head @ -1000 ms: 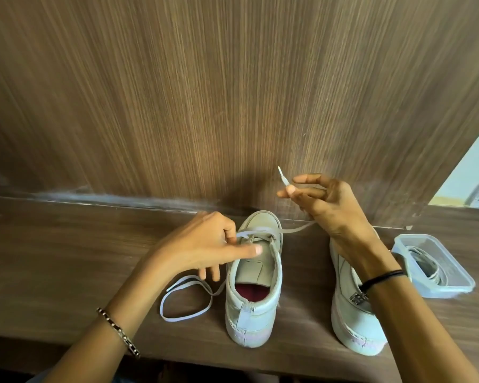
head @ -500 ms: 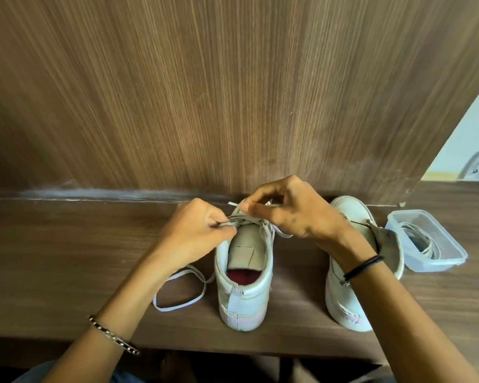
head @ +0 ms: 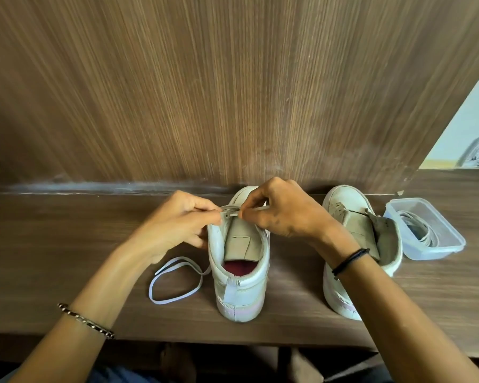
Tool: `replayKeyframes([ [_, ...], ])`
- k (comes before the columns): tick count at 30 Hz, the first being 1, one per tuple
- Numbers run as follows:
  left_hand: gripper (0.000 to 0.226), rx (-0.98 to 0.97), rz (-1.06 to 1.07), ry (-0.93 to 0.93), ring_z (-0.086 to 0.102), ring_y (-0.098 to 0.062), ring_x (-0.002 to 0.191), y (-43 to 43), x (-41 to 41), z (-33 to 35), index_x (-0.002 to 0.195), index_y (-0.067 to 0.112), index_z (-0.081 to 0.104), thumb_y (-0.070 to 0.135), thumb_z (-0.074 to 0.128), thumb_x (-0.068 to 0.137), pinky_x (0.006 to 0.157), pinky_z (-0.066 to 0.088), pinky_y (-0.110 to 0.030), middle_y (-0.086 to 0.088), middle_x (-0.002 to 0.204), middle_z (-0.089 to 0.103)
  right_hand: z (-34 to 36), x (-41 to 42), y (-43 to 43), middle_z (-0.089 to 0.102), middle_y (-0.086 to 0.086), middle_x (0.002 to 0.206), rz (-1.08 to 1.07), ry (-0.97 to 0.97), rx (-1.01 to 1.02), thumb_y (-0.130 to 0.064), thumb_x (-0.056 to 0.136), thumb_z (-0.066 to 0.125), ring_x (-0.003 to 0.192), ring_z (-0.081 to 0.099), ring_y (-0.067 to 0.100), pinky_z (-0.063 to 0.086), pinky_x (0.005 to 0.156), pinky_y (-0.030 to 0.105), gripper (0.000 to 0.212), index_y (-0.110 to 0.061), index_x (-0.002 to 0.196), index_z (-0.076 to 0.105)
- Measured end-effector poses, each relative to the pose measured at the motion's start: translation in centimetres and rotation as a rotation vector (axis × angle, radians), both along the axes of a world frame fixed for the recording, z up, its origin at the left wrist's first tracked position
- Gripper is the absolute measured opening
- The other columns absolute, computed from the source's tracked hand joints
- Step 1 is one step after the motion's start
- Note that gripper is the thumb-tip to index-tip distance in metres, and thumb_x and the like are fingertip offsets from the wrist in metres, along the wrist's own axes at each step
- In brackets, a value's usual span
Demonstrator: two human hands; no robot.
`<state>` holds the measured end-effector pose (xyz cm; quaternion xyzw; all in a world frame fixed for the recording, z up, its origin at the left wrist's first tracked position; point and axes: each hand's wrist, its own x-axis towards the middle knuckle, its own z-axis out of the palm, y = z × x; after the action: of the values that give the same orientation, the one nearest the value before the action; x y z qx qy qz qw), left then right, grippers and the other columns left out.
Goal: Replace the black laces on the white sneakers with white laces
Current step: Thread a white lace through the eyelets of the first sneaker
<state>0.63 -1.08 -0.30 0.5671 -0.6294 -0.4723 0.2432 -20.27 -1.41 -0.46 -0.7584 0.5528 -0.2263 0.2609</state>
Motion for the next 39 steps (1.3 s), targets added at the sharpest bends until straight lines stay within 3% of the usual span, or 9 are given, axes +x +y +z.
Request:
replayKeyframes([
  [9,0.011,-0.006,0.004,-0.009,0.046,-0.017,0.078,0.4,-0.4,0.4,0.092,0.009,0.080,0.010,0.070,0.091,0.055,0.052,-0.015,-0.009,0.080,0.055,0.0,0.3,-0.1,0.063,-0.023,0.061,-0.011,-0.007,0.050,-0.025,0.091,0.068,0.075,0.058,-0.007,0.038,0.062,0.000,0.016,-0.021,0.086,0.082],
  [15,0.010,-0.016,0.015,-0.008,0.047,-0.016,0.074,0.4,-0.6,0.5,0.093,0.008,0.079,0.008,0.069,0.091,0.053,0.052,-0.015,-0.010,0.078,0.055,-0.1,1.1,0.1,0.069,-0.014,0.078,-0.014,-0.016,0.073,-0.027,0.093,0.068,0.079,0.060,-0.006,0.042,0.063,0.003,0.017,-0.020,0.083,0.080],
  [19,0.011,0.000,0.003,0.006,0.047,-0.018,0.075,0.5,-0.6,0.5,0.098,0.007,0.077,0.012,0.067,0.094,0.053,0.052,-0.015,-0.011,0.083,0.053,-0.6,1.8,0.3,0.074,-0.007,0.088,-0.024,-0.004,0.054,-0.027,0.093,0.067,0.087,0.067,0.006,0.057,0.076,0.024,0.017,-0.020,0.086,0.081],
  [22,0.016,0.047,0.076,0.097,0.063,-0.020,0.070,0.4,-0.4,0.5,0.096,0.013,0.075,0.024,0.064,0.099,0.051,0.054,-0.019,-0.006,0.081,0.064,-0.5,1.7,0.2,0.075,-0.007,0.087,0.004,-0.008,0.061,-0.025,0.096,0.066,0.087,0.067,0.005,0.052,0.070,0.011,0.019,-0.018,0.089,0.082],
  [25,0.023,0.041,0.055,0.041,0.069,-0.006,0.065,0.1,-0.4,-0.3,0.094,0.021,0.075,0.009,0.057,0.103,0.054,0.058,-0.024,-0.003,0.084,0.074,-0.4,1.6,0.2,0.066,-0.019,0.076,0.017,-0.008,0.081,-0.024,0.097,0.067,0.076,0.059,-0.007,0.040,0.061,-0.002,0.017,-0.018,0.092,0.082],
  [29,0.036,0.010,0.071,-0.004,0.061,-0.006,0.064,0.0,-1.2,-1.0,0.094,0.013,0.072,-0.014,0.048,0.093,0.048,0.050,-0.018,-0.011,0.086,0.067,-0.4,1.3,0.1,0.066,-0.019,0.081,0.005,0.004,0.073,-0.025,0.096,0.069,0.081,0.058,-0.008,0.041,0.062,-0.002,0.015,-0.020,0.094,0.083],
  [33,0.029,-0.008,0.122,0.017,0.061,-0.004,0.069,-0.2,-1.1,-0.9,0.095,0.007,0.070,-0.012,0.049,0.095,0.049,0.048,-0.012,-0.007,0.088,0.068,-0.4,0.9,0.2,0.073,-0.011,0.094,-0.007,0.030,0.087,-0.036,0.087,0.077,0.090,0.065,0.003,0.055,0.078,0.018,0.016,-0.026,0.099,0.082],
  [35,0.021,-0.004,0.175,0.081,0.065,-0.007,0.072,-0.3,-0.6,-0.8,0.095,0.004,0.065,-0.008,0.048,0.100,0.053,0.054,-0.016,-0.010,0.091,0.070,-0.2,0.8,0.3,0.073,-0.010,0.095,-0.022,0.051,0.113,-0.037,0.082,0.081,0.092,0.066,0.005,0.057,0.083,0.027,0.021,-0.028,0.101,0.081],
  [39,0.022,0.098,0.362,0.433,0.076,-0.021,0.085,-0.8,1.0,0.2,0.089,0.008,0.058,-0.007,0.048,0.102,0.069,0.064,-0.029,-0.016,0.094,0.076,0.1,0.4,0.3,0.074,-0.010,0.094,0.001,0.065,0.114,-0.031,0.082,0.083,0.094,0.064,0.004,0.054,0.078,0.019,0.019,-0.027,0.100,0.082],
])
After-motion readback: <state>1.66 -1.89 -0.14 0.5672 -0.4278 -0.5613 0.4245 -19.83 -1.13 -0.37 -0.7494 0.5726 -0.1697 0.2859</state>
